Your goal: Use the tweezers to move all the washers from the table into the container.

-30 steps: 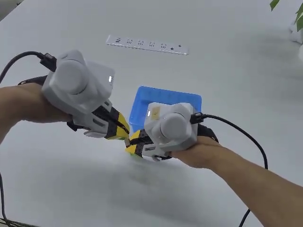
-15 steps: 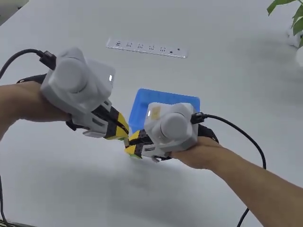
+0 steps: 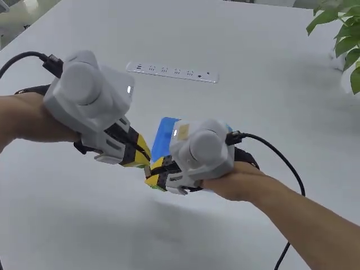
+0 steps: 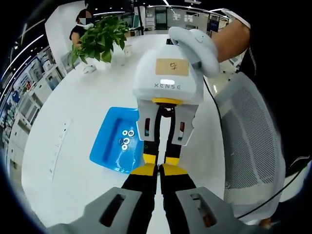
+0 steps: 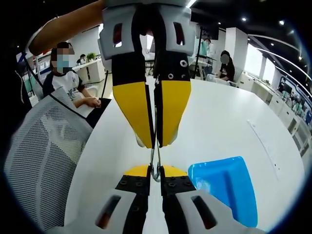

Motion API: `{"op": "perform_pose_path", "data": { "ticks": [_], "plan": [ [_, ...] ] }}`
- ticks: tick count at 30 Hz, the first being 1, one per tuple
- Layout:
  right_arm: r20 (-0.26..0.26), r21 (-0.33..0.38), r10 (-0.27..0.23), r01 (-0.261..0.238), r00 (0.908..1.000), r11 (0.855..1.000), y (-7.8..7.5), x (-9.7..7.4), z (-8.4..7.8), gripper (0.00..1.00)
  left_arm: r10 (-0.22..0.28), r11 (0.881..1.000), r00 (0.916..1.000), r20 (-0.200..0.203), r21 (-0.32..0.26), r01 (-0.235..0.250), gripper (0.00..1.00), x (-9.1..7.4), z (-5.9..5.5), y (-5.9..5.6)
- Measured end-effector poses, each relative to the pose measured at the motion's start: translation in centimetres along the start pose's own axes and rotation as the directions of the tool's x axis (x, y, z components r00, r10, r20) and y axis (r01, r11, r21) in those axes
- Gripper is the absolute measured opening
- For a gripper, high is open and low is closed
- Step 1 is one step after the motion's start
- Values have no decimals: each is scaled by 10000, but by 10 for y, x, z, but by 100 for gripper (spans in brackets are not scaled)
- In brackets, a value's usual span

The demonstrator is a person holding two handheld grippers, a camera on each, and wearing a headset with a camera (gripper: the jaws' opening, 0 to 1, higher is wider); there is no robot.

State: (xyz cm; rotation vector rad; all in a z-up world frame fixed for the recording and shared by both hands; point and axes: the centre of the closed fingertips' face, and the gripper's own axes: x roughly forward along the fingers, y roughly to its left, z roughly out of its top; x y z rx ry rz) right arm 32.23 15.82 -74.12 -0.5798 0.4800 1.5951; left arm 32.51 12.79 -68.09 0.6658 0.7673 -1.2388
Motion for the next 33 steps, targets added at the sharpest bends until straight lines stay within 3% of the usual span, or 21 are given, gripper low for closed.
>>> {"op": "perform_pose_path", "data": {
  "ticks": [15, 33],
  "plan": [
    [-127, -63, -323, 322, 9994, 9995, -17, -32, 10, 8, 167, 9989, 9995, 264, 445, -178, 6, -12, 33, 12],
    [-277, 271, -934, 942, 9952, 9952, -52, -67, -3, 9, 98, 9939, 9983, 571, 1095, -160, 6, 1, 70, 42]
  ]
}}
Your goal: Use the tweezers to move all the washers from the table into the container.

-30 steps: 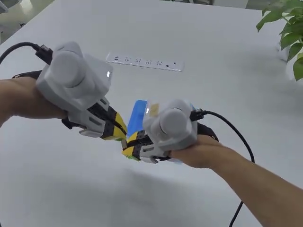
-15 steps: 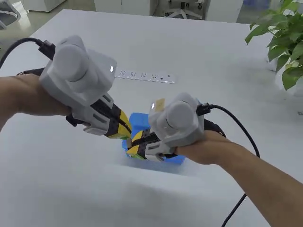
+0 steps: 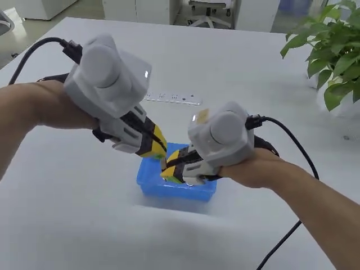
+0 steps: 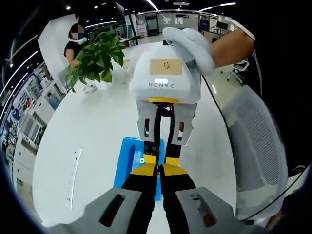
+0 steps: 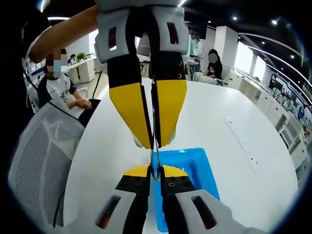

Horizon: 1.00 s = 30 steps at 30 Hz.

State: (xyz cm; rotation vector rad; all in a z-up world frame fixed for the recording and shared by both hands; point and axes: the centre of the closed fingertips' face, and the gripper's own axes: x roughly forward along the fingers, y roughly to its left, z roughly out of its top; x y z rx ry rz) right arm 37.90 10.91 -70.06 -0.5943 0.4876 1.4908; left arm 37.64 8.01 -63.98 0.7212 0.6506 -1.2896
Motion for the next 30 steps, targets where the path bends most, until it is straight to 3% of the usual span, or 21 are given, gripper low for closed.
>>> {"op": "perform_pose_path", "data": {
  "ticks": [10, 30],
  "plan": [
    [-165, -94, -272, 270, 9995, 9996, -22, -1, -16, 9, 125, 9998, 9997, 195, 139, -128, 6, 16, 3, 17],
    [-285, 133, -55, 59, 9996, 9999, -36, 19, -49, 9, -111, 9999, 9999, 115, 44, 111, 6, 51, -17, 31]
  ]
}}
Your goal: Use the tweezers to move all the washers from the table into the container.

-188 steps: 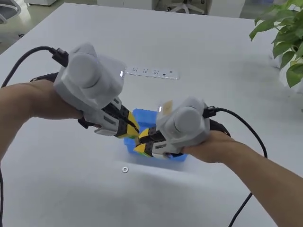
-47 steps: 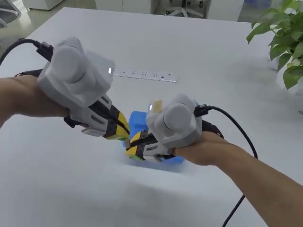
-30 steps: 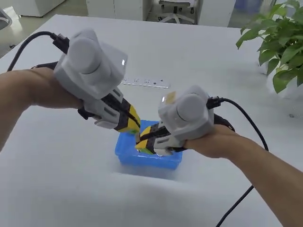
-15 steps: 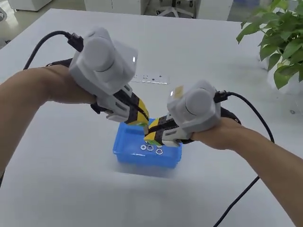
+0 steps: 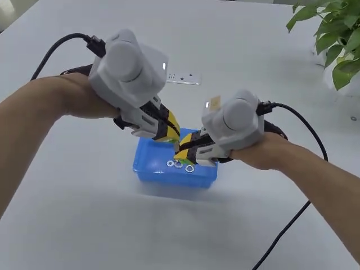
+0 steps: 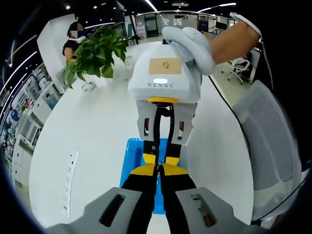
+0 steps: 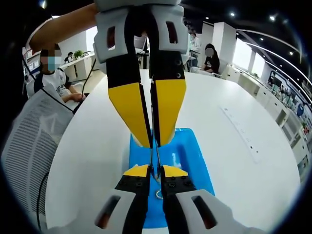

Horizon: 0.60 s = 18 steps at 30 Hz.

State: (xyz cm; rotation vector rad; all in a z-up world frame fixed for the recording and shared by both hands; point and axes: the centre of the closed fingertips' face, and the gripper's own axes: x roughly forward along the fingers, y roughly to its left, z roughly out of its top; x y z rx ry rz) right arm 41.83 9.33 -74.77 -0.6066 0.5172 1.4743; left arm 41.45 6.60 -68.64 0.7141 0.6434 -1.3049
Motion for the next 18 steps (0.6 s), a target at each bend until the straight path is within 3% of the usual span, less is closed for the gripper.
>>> {"op": "perform_pose_path", "data": {
  "ticks": [18],
  "plan": [
    [-119, 234, 250, -247, 9996, 9994, -1, 17, -19, 10, -209, 9996, 9997, -160, -193, 206, 6, 19, -16, 3]
  ]
}}
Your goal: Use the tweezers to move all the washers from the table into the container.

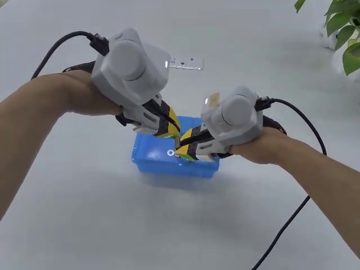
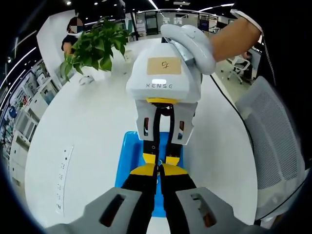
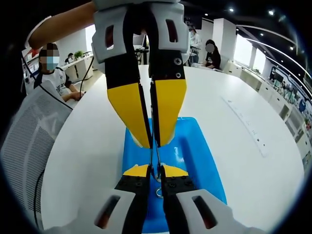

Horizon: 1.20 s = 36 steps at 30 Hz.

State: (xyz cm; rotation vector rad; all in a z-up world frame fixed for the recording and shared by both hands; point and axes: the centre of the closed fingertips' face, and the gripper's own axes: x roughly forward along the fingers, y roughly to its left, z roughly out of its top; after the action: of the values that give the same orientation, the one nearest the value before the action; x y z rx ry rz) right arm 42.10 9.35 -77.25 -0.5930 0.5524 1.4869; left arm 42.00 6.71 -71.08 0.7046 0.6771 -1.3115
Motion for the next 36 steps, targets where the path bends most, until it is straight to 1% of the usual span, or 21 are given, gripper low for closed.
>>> {"op": "perform_pose_path", "data": {
  "ticks": [11, 24, 30, 36],
  "plan": [
    [-58, -63, 13, -14, 10000, 10000, 1, 4, -5, 10, -36, 10000, 9999, -163, 25, 37, 6, 5, -5, -1],
    [-131, -151, 23, -25, 9999, 9999, 1, 4, -6, 10, -49, 10000, 9996, -285, 75, 51, 6, 5, -7, -3],
    [-132, -196, -3, 0, 9999, 9998, 1, 2, -4, 11, -10, 9999, 9996, -284, 119, 13, 6, 3, -5, -3],
    [-100, -276, -44, 42, 9999, 9996, 3, -2, 1, 11, 3, 9999, 9997, -242, 142, 0, 6, -3, -2, -6]
  ]
}}
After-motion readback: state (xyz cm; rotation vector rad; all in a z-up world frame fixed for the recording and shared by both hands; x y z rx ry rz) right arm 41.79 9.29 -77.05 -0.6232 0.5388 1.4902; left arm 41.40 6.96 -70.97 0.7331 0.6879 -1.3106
